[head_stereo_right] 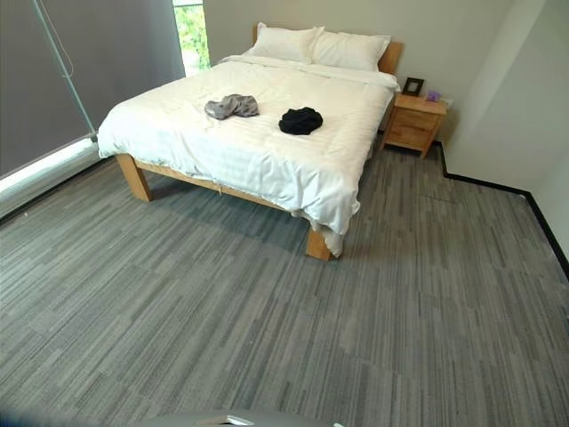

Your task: Pick up bed clothes into laundry basket.

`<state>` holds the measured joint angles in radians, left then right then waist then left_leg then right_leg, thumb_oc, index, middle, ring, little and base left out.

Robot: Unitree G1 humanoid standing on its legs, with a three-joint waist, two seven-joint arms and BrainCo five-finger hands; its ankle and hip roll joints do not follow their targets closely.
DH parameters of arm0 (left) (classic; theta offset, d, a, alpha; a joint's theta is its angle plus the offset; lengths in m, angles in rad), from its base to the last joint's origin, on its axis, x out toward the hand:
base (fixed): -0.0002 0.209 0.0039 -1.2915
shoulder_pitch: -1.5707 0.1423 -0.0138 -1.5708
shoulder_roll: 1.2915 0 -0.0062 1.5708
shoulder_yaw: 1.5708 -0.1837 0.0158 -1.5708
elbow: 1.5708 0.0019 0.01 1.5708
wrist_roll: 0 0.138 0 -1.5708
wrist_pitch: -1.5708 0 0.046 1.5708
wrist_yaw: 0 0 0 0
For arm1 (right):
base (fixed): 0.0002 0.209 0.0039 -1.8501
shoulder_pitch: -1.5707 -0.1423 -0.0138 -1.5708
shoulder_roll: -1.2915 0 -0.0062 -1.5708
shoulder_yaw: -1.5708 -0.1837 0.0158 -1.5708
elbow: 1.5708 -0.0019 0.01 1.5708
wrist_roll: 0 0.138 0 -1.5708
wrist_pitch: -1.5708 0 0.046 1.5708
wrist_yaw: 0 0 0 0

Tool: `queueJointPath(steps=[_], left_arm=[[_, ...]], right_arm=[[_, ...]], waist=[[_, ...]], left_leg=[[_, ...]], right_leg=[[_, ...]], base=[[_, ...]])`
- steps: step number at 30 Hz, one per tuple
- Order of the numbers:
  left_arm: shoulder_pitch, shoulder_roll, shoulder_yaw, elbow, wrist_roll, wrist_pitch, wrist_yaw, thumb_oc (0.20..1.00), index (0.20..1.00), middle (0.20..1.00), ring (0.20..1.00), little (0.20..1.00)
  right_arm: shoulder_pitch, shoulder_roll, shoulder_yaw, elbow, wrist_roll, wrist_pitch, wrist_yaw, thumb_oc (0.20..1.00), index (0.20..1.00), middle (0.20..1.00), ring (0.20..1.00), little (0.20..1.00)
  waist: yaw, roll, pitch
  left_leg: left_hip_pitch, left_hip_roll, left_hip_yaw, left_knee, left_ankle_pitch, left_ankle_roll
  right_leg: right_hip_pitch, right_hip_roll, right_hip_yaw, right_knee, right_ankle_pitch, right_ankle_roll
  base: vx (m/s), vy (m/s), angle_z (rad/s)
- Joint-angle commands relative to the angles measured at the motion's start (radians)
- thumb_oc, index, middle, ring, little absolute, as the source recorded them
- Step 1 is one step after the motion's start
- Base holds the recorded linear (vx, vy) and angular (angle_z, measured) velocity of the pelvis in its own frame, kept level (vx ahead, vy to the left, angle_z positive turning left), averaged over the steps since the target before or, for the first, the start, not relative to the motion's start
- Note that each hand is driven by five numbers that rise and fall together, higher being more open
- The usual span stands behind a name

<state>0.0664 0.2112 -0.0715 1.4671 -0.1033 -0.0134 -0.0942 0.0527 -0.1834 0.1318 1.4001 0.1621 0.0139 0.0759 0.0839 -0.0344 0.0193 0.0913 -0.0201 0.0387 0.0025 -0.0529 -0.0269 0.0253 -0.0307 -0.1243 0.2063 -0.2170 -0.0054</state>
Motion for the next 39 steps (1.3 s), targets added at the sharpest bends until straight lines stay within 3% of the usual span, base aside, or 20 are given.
queueJointPath(steps=[1, 4, 5, 10, 11, 13, 17, 20, 21, 25, 27, 39], left_arm=[[-0.069, -0.043, -0.02, 0.022, 0.076, -0.034, 0.003, 1.0, 1.0, 1.0, 1.0, 1.0], [-0.07, -0.043, -0.021, 0.025, 0.079, -0.035, 0.013, 1.0, 1.0, 1.0, 1.0, 1.0], [-0.072, -0.039, -0.009, 0.041, 0.07, -0.026, 0.008, 1.0, 1.0, 1.0, 1.0, 1.0], [-0.117, -0.006, 0.027, 0.038, 0.032, -0.024, 0.059, 1.0, 1.0, 1.0, 1.0, 1.0], [-0.155, 0.027, 0.047, -0.047, -0.042, -0.042, 0.085, 1.0, 1.0, 1.0, 1.0, 1.0], [-0.166, 0.042, 0.047, -0.105, -0.065, -0.052, 0.101, 1.0, 1.0, 1.0, 1.0, 1.0], [-0.068, 0.114, 0.078, -0.678, -0.176, -0.072, 0.131, 1.0, 1.0, 1.0, 1.0, 1.0], [-0.035, 0.116, 0.087, -0.761, -0.193, -0.069, 0.125, 1.0, 1.0, 1.0, 1.0, 1.0], [0.01, 0.117, 0.103, -0.876, -0.218, -0.068, 0.123, 1.0, 1.0, 1.0, 1.0, 1.0], [0.042, 0.112, 0.112, -0.974, -0.233, -0.065, 0.119, 1.0, 1.0, 1.0, 1.0, 1.0], [0.083, 0.101, 0.132, -1.075, -0.238, -0.07, 0.121, 1.0, 1.0, 1.0, 1.0, 1.0], [0.092, 0.055, 0.169, -1.082, -0.275, -0.092, 0.175, 1.0, 1.0, 1.0, 1.0, 1.0]], right_arm=[[-0.04, 0.016, 0.024, 0.066, -0.024, -0.005, 0.019, 1.0, 1.0, 1.0, 1.0, 1.0], [-0.04, 0.015, 0.024, 0.073, -0.026, -0.007, 0.019, 1.0, 1.0, 1.0, 1.0, 1.0], [-0.053, 0.001, 0.043, 0.091, -0.092, 0.0, 0.012, 1.0, 1.0, 1.0, 1.0, 1.0], [-0.121, -0.018, 0.028, 0.061, -0.051, -0.002, -0.017, 1.0, 1.0, 1.0, 1.0, 1.0], [-0.165, -0.052, 0.018, -0.024, -0.008, -0.015, -0.039, 1.0, 1.0, 1.0, 1.0, 1.0], [-0.182, -0.067, 0.014, -0.071, 0.008, -0.021, -0.047, 1.0, 1.0, 1.0, 1.0, 1.0], [-0.149, -0.142, -0.005, -0.561, 0.014, -0.034, -0.089, 1.0, 1.0, 1.0, 1.0, 1.0], [-0.125, -0.152, -0.015, -0.654, 0.004, -0.032, -0.086, 1.0, 1.0, 1.0, 1.0, 1.0], [-0.093, -0.161, -0.032, -0.79, -0.013, -0.033, -0.087, 1.0, 1.0, 1.0, 1.0, 1.0], [-0.059, -0.163, -0.049, -0.918, -0.044, -0.039, -0.092, 1.0, 1.0, 1.0, 1.0, 1.0], [-0.004, -0.163, -0.071, -1.081, -0.102, -0.054, -0.1, 1.0, 1.0, 1.0, 1.0, 1.0], [0.042, -0.131, -0.049, -1.12, -0.145, -0.091, -0.111, 1.0, 1.0, 1.0, 1.0, 1.0]], waist=[[-0.011, -0.033, 0.037], [-0.009, -0.033, 0.037], [-0.003, -0.033, 0.033], [-0.001, -0.029, 0.018], [-0.002, -0.023, 0.013], [0.0, -0.02, 0.013], [0.008, -0.013, 0.022], [0.009, -0.011, 0.024], [0.01, -0.01, 0.027], [0.01, -0.008, 0.027], [0.007, -0.006, 0.035], [0.014, -0.019, 0.058]], left_leg=[[0.013, -0.001, -0.042, -0.09, 0.106, 0.039], [0.013, -0.001, -0.048, -0.09, 0.106, 0.039], [0.011, -0.002, -0.053, -0.09, 0.107, 0.038], [0.018, -0.002, -0.053, -0.09, 0.102, 0.039], [0.02, -0.001, -0.054, -0.09, 0.102, 0.038], [0.02, 0.0, -0.056, -0.09, 0.102, 0.037], [0.007, -0.002, -0.069, -0.09, 0.121, 0.039], [0.007, -0.002, -0.07, -0.09, 0.123, 0.04], [0.007, -0.004, -0.074, -0.09, 0.125, 0.041], [0.007, -0.006, -0.078, -0.09, 0.126, 0.043], [0.008, -0.007, -0.077, -0.09, 0.125, 0.043], [0.002, -0.01, -0.078, -0.09, 0.119, 0.047]], right_leg=[[0.136, -0.046, -0.006, -0.28, 0.254, 0.035], [0.137, -0.046, -0.008, -0.281, 0.255, 0.036], [0.141, -0.047, -0.015, -0.285, 0.255, 0.037], [0.148, -0.047, -0.011, -0.289, 0.255, 0.039], [0.15, -0.048, -0.01, -0.29, 0.256, 0.04], [0.149, -0.048, -0.009, -0.288, 0.257, 0.04], [0.134, -0.046, -0.012, -0.277, 0.266, 0.041], [0.134, -0.046, -0.012, -0.275, 0.265, 0.041], [0.135, -0.045, -0.013, -0.275, 0.264, 0.041], [0.137, -0.046, -0.013, -0.276, 0.264, 0.04], [0.138, -0.048, -0.011, -0.276, 0.263, 0.041], [0.134, -0.053, -0.013, -0.28, 0.26, 0.046]], base=[[0.0, 0.0, 0.0], [0.0, 0.0, 0.0], [0.02, 0.009, 0.07], [0.02, 0.011, 0.07], [0.0, 0.0, 0.0], [-0.02, 0.01, -0.01], [-0.03, 0.012, 0.0], [-0.01, 0.001, 0.04], [0.0, 0.005, 0.06], [0.0, 0.002, -0.01], [0.0, 0.0, 0.0], [0.0, 0.005, -0.01]])
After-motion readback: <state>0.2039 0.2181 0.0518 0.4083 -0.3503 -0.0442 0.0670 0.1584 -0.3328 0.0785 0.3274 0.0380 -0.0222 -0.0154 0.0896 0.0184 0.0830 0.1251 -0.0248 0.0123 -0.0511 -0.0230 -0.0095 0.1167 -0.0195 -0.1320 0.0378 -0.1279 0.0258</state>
